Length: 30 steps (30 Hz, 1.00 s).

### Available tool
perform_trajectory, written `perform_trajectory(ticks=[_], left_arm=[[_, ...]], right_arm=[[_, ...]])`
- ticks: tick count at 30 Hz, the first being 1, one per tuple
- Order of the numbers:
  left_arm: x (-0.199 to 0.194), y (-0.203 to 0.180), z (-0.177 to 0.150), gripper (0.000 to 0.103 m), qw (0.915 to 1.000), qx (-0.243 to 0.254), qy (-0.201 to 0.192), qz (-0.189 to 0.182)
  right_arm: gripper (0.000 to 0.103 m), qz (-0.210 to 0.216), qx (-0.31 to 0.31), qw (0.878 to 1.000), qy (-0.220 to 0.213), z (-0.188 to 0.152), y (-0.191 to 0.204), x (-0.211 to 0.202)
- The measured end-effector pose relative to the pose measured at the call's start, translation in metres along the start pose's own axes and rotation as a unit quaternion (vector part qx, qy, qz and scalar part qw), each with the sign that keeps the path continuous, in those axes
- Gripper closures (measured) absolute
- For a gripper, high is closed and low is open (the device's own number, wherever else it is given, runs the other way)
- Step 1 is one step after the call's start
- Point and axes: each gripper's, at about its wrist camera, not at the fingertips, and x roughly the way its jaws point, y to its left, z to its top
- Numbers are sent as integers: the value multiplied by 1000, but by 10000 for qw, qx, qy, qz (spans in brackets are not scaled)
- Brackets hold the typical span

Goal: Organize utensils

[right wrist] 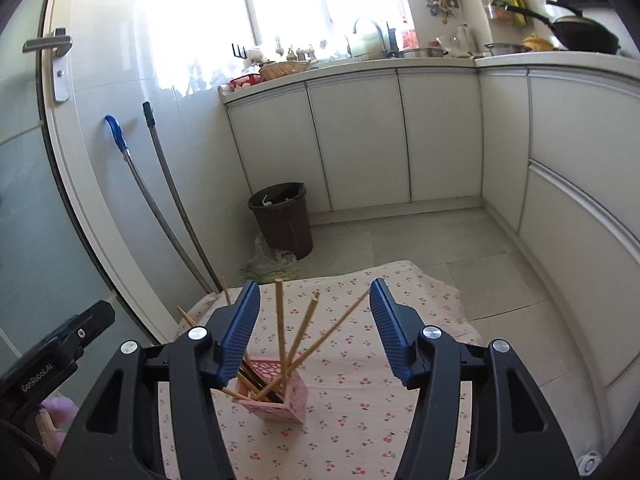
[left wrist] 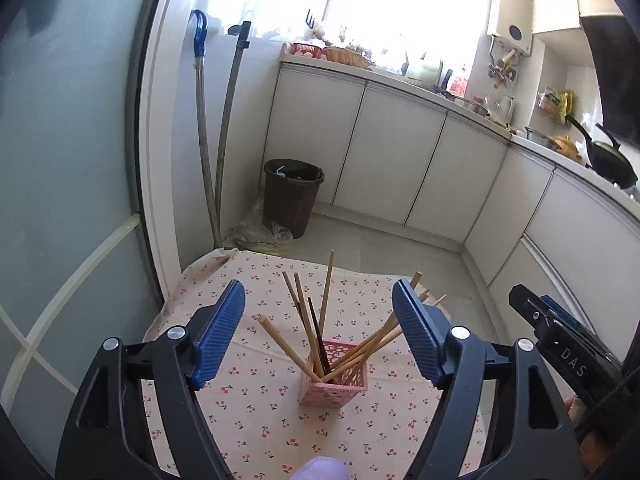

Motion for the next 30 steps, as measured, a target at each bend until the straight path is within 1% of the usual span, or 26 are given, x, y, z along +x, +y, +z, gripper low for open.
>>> perform_trajectory(ticks=[3,6,9,11,13,18,21,23,26,30], left_arm=[[-3,-10,-11,23,9998,191,-9,82],[-6,-18,-23,14,9993,303,-33,198],[-8,-25,-33,7,9990,369,-66,246],[-10,-31,-39,7,9983,451,-126,340],[-10,-37,-47,7,9972,612,-146,402],[-8,-48,-66,7,9951,822,-127,526],[-6,-55,-71,7,9940,936,-79,565],[-6,-58,-72,7,9936,1011,-42,496],[-5,-65,-74,7,9928,1137,48,362],[-4,-69,-77,7,9927,1140,9,385]], right_arm=[[37,-164,38,9997,152,-12,-12,-3],[36,-359,30,9992,195,-22,-25,-9],[24,-499,116,9984,222,-33,-39,-16],[22,-629,85,9977,232,-40,-45,-21],[15,-813,56,9964,217,-46,-50,-25],[7,-1172,94,9930,140,-59,-63,-35],[7,-1338,24,9909,171,-67,-66,-36],[7,-1413,-37,9898,164,-69,-65,-35],[7,-1392,-29,9901,147,-69,-66,-35],[7,-1393,35,9902,60,-67,-67,-39]])
